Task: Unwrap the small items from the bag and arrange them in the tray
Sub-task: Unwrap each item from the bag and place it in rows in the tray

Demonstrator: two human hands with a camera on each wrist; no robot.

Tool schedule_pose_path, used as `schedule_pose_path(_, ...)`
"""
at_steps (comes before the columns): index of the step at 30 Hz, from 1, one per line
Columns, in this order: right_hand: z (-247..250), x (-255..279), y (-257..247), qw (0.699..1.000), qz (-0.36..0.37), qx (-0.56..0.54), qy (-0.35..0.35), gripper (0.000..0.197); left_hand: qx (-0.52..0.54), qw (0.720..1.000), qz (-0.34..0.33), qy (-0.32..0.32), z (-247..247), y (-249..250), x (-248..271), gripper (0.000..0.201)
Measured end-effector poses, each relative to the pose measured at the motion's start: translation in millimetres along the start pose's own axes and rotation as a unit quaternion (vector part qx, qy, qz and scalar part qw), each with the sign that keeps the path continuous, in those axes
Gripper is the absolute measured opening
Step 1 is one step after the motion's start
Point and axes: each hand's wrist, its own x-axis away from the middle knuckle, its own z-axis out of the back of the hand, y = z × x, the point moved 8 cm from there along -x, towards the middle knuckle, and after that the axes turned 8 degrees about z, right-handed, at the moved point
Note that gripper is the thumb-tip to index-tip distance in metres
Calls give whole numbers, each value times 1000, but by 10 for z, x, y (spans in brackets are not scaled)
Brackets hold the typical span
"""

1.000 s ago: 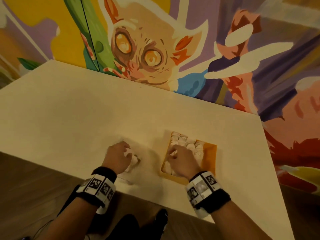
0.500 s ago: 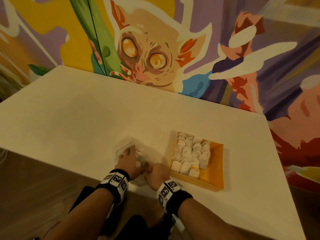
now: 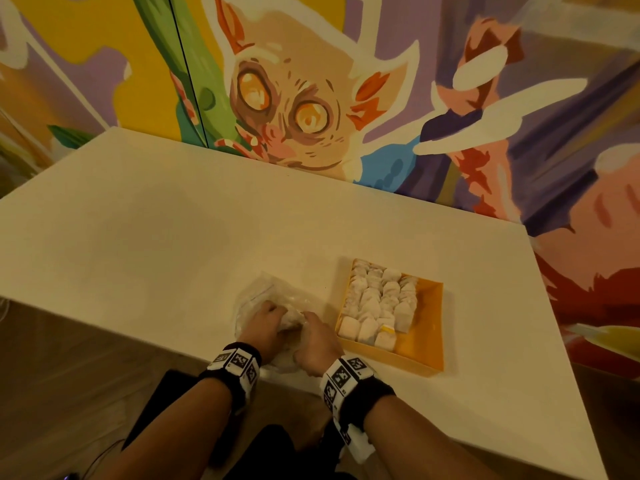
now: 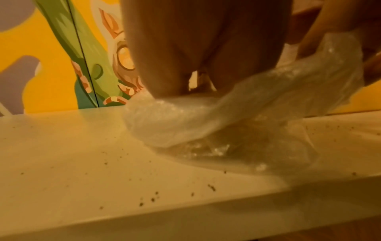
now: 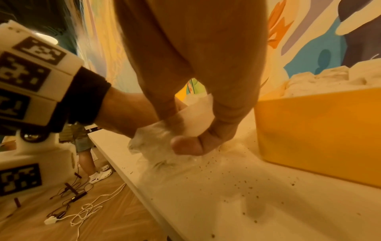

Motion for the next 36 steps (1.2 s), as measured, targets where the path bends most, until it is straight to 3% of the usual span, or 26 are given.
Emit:
schedule_pose_path(4, 26, 6, -1, 999, 5, 21, -27, 66, 44, 999, -20, 5, 185, 16, 97, 29)
schedule_pose_path(10, 54, -5, 4, 998, 5, 3, -59, 59, 112, 994, -12, 0, 458, 8, 165, 39)
schedule_pose_path(13, 62, 11, 19, 997, -3, -21, -71, 65, 155, 988, 9, -11, 518, -29, 145, 42)
schedule_pose_path(18, 64, 46, 13, 996, 2, -29, -83, 62, 281, 959, 30, -15, 550, -54, 91, 38)
schedule_pose_path(21, 77, 68, -20, 996, 14, -31, -80, 58, 384, 921, 63, -18, 530, -44, 92, 35)
schedule_pose_path(23, 102, 87, -24, 997, 17, -24, -76, 55, 459, 881, 110, -18, 502, -76, 100, 30)
schedule_pose_path(26, 150, 112, -31, 997, 14, -13, -77, 50, 608, 772, 183, -11, 438, -204, 123, 28)
schedule_pose_path(28, 197, 122, -40, 997, 15, 8, -69, 47, 670, 717, 188, -31, 442, -198, 167, 22)
schedule_pose_path(32, 369, 89, -169, 990, 62, 126, -2, 37, 718, 677, 111, -121, 547, 57, 264, 7)
schedule_pose_path(36, 466, 107, -463, 989, 142, 2, 50, 36, 733, 658, 90, -147, 550, 134, 241, 38)
